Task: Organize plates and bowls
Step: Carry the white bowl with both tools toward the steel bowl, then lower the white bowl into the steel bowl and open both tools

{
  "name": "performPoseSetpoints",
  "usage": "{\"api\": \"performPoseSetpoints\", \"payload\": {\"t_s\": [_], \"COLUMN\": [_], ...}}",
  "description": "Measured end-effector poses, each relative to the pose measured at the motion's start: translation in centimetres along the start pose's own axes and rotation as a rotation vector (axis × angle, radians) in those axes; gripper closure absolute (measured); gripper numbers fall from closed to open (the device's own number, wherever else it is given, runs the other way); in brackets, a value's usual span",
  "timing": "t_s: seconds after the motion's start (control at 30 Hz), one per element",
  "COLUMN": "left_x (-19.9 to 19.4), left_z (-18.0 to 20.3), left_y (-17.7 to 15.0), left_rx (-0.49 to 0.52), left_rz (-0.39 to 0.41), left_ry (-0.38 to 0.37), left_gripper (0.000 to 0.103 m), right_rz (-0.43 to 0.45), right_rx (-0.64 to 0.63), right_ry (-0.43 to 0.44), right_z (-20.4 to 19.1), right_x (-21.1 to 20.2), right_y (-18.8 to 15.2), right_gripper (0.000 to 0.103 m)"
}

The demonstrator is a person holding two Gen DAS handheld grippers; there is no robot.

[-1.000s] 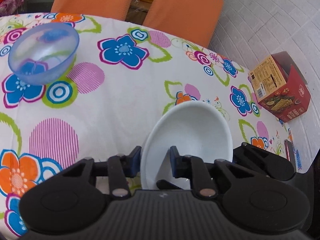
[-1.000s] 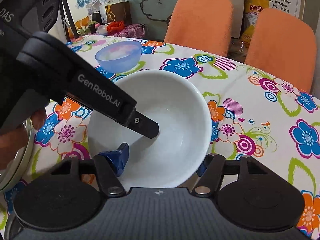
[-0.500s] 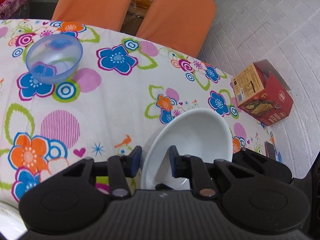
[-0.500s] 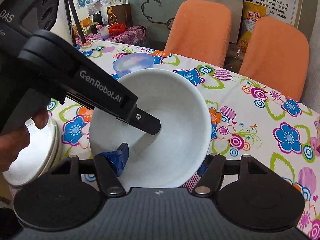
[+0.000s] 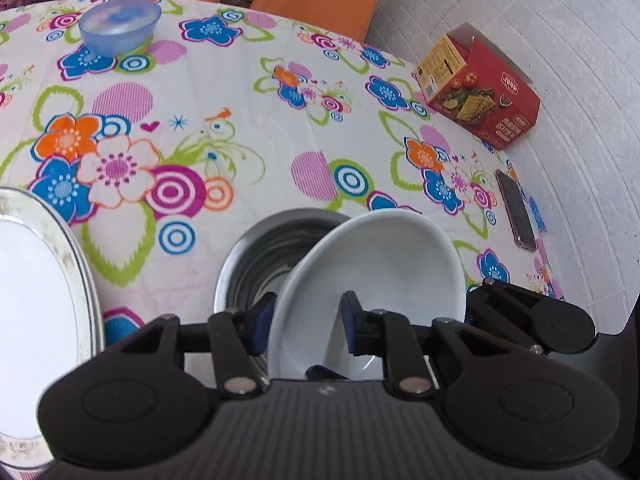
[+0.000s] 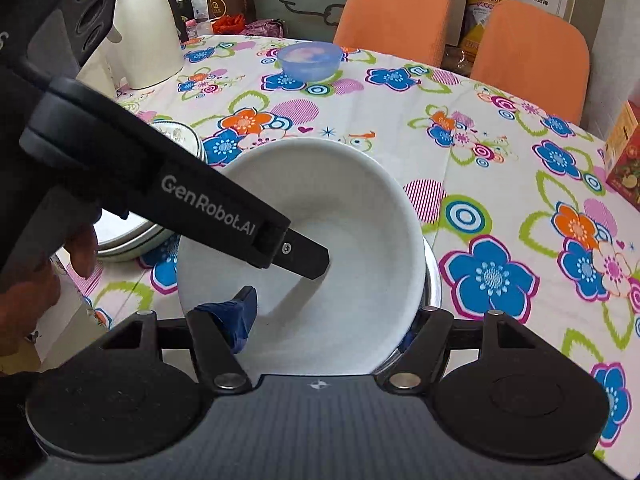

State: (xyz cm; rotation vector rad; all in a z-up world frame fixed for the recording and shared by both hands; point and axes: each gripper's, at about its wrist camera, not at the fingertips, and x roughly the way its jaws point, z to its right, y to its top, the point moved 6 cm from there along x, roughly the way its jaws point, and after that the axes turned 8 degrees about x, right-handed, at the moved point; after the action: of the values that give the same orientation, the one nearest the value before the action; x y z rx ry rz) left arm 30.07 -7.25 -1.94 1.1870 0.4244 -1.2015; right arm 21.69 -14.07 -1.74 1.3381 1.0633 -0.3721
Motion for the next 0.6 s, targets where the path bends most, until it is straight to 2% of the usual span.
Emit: {"api": "performPoseSetpoints", "payload": {"t_s": [0.07, 0.17, 0.27, 0.4, 0.5, 0.6], "left_x": [0.5, 0.7, -0.3, -2.3, -3.7, -4.8], "left_z": [0.0, 0.0, -0.2, -0.7, -1.2, -2.0], "left_y": [-0.4, -0.6, -0.2, 0.4, 0.7, 1.1], "left_rx": [0.005, 0.0, 0.02, 0.026, 0.045, 0.07], "left_rz": [-0.008, 0.001, 0.047, 0.111, 0.163, 0.195], "left_ry": [-0.01, -0.006, 0.037, 0.042, 0.072, 0.109], "left_gripper": [0.078, 0.052, 0.051, 0.047, 0.045, 0.042], "right_rz": [-0.007, -0.011, 0.022, 0.102, 0.157, 0.168], "right_rx": [0.006, -0.013, -0.03, -0.009, 0.036, 0.069], "right_ry": [0.0, -0.032, -0.062, -0.11, -0.092, -0.049], "right_z": [0.1, 0.1, 0.6, 2.1, 2.5, 2.4], "right_x": [0.1, 0.2, -0.6, -2.6, -3.6, -3.5], "right_y": [-0.5, -1.0, -1.0, -0.9, -1.5, -1.8], "right_gripper": [0.05, 0.049, 0.049, 0.049, 0.048, 0.048]}}
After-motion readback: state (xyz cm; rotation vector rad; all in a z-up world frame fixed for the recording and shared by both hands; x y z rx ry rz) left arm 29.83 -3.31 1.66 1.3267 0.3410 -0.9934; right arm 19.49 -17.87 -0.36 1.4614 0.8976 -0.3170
